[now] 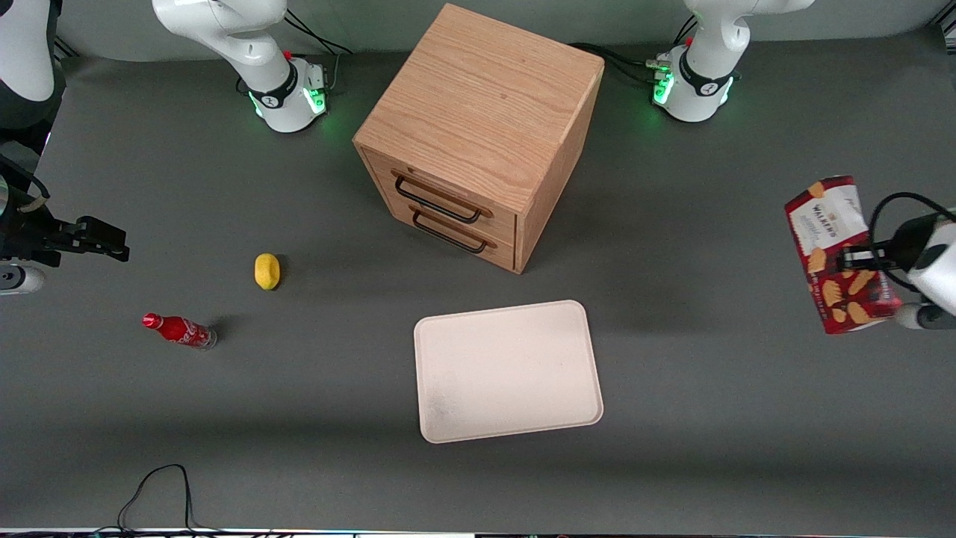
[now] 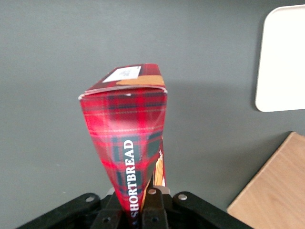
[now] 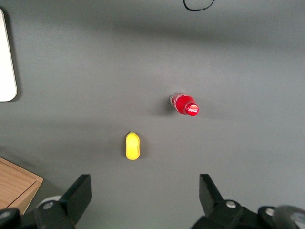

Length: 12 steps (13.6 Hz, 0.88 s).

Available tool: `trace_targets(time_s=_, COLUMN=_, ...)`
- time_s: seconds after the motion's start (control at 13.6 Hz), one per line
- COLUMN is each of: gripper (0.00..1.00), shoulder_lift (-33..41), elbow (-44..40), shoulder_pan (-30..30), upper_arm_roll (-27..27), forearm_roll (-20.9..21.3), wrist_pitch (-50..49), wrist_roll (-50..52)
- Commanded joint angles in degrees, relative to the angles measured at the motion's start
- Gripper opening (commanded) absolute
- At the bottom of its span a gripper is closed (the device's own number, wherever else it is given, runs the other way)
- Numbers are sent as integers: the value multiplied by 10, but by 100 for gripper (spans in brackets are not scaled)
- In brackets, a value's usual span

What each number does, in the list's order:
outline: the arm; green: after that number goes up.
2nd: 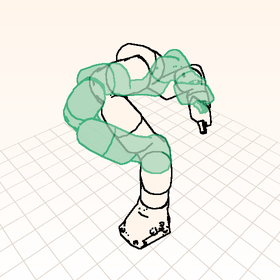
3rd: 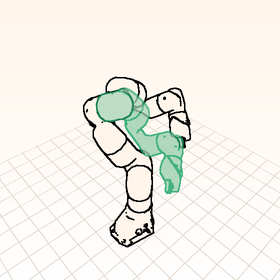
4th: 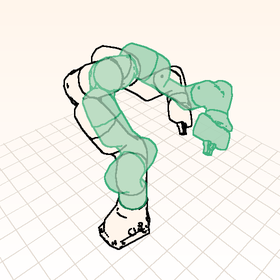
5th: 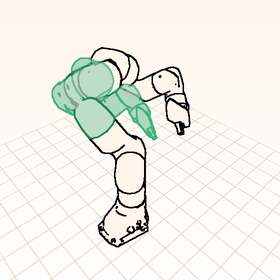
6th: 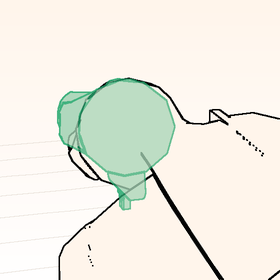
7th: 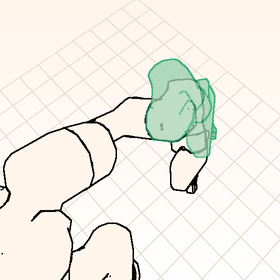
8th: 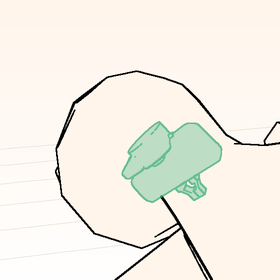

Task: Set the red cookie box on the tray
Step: 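Carry the upright box with the left gripper over the tray's edge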

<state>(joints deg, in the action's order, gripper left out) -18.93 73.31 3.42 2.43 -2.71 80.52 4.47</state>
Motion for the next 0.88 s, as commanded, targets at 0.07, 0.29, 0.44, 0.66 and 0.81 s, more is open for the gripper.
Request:
trace_targets(time_s=0.07, gripper=0, shoulder_lift=-47, elbow=-54, shoulder_pan=87, upper_arm_roll=-25, forearm_roll=-12, wrist_pitch=17, wrist_roll=168)
trace_targets(time_s=0.29, gripper=0, shoulder_lift=-118, elbow=-105, shoulder_pan=135, upper_arm_roll=-67, forearm_roll=-12, wrist_pitch=87, wrist_roll=284)
trace_targets(time_s=0.44, gripper=0, shoulder_lift=-178, elbow=-150, shoulder_pan=173, upper_arm_roll=-71, forearm_roll=-10, wrist_pitch=115, wrist_roll=301)
trace_targets(time_s=0.66, gripper=0, shoulder_lift=-252, elbow=-192, shoulder_pan=194, upper_arm_roll=-71, forearm_roll=-5, wrist_pitch=167, wrist_roll=301)
trace_targets(time_s=0.81, gripper=0, shoulder_lift=-289, elbow=-192, shoulder_pan=204, upper_arm_roll=-70, forearm_roll=8, wrist_pitch=211, wrist_roll=296)
